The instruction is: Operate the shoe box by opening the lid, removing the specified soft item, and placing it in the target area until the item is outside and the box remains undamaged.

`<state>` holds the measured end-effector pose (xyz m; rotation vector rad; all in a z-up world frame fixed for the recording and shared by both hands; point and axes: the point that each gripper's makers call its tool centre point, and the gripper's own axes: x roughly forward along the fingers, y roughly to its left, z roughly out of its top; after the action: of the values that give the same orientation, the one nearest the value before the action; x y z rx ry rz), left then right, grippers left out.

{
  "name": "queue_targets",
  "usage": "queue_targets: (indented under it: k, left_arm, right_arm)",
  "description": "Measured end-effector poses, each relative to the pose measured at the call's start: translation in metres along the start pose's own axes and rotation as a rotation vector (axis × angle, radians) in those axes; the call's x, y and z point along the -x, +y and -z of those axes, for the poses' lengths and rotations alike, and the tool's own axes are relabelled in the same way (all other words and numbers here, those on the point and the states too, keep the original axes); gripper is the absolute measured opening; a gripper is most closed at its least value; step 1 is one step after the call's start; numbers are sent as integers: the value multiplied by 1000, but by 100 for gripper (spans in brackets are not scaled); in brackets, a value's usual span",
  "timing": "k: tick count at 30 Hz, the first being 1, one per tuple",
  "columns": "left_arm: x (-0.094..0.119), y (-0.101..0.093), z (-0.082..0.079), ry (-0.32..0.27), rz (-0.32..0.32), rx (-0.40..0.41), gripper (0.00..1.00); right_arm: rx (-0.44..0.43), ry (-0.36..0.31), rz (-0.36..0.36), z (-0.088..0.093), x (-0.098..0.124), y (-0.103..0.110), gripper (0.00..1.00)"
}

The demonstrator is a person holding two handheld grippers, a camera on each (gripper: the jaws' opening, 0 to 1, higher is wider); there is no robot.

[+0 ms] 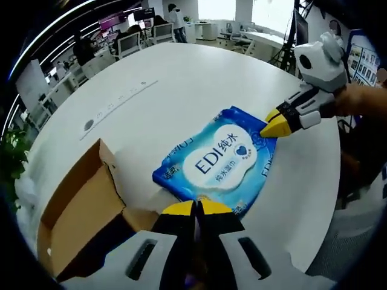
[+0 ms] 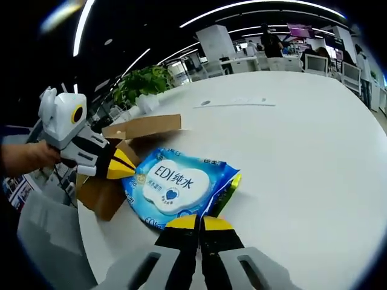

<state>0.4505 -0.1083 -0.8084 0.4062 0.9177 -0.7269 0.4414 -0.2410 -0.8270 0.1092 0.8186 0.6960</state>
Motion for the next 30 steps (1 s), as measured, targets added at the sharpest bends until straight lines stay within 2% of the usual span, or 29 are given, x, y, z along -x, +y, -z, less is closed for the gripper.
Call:
queue_targets:
  k: [5, 13, 23, 28, 30]
  left_arm:
    - [1, -1, 0, -2, 2, 5, 2]
    - [6, -4, -3, -23, 23, 49, 8]
    - [22, 2, -13, -78, 37, 107, 12]
    - [30, 1, -18, -110, 80, 178, 15]
    - [35, 4, -17, -116, 76, 177, 15]
  right_arm:
    - [19, 6, 21, 1, 1, -2, 0]
    - [33, 13, 53, 4, 9, -5, 7]
    - [47, 12, 79, 3, 21, 0, 18]
    - [64, 5, 89, 0, 27, 4, 22]
    - [73, 6, 93, -1, 29, 6, 24]
